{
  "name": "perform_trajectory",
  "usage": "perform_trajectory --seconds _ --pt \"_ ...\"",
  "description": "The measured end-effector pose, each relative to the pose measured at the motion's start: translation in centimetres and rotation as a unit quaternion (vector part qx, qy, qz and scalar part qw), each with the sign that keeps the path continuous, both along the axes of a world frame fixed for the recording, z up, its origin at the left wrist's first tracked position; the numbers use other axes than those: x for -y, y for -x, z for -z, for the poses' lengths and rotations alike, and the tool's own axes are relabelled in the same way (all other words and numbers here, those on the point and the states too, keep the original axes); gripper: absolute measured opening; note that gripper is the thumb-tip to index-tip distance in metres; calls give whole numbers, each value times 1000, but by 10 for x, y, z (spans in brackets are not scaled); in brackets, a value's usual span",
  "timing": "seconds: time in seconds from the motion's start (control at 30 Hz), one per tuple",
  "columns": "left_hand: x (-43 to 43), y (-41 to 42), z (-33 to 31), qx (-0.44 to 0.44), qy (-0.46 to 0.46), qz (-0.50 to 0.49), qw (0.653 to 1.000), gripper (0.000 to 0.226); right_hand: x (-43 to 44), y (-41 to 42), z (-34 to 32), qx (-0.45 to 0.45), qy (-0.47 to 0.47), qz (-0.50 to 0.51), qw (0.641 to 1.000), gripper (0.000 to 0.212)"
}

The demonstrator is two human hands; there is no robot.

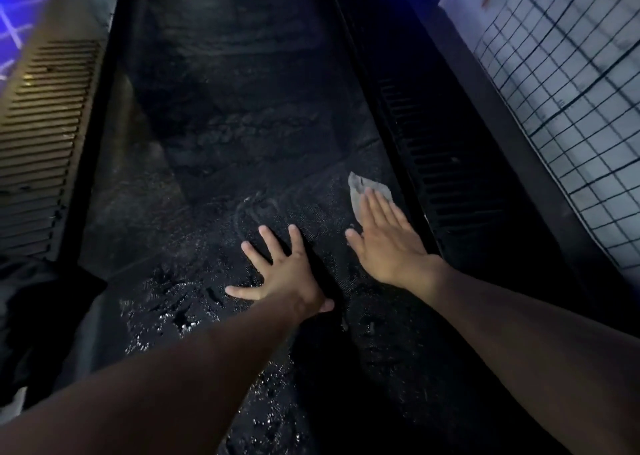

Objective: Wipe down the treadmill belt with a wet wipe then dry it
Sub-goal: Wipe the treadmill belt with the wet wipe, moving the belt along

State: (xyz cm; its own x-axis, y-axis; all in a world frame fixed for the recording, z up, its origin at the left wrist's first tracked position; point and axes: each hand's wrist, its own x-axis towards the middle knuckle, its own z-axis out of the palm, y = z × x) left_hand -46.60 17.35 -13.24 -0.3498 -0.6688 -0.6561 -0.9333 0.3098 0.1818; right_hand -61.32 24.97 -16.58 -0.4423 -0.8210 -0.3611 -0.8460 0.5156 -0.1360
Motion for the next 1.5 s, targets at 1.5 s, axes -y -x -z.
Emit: perform_trajectory --seconds 1.5 --pt "24 -87 17 15 146 114 982 126 -18 3 22 -32 61 -110 992 76"
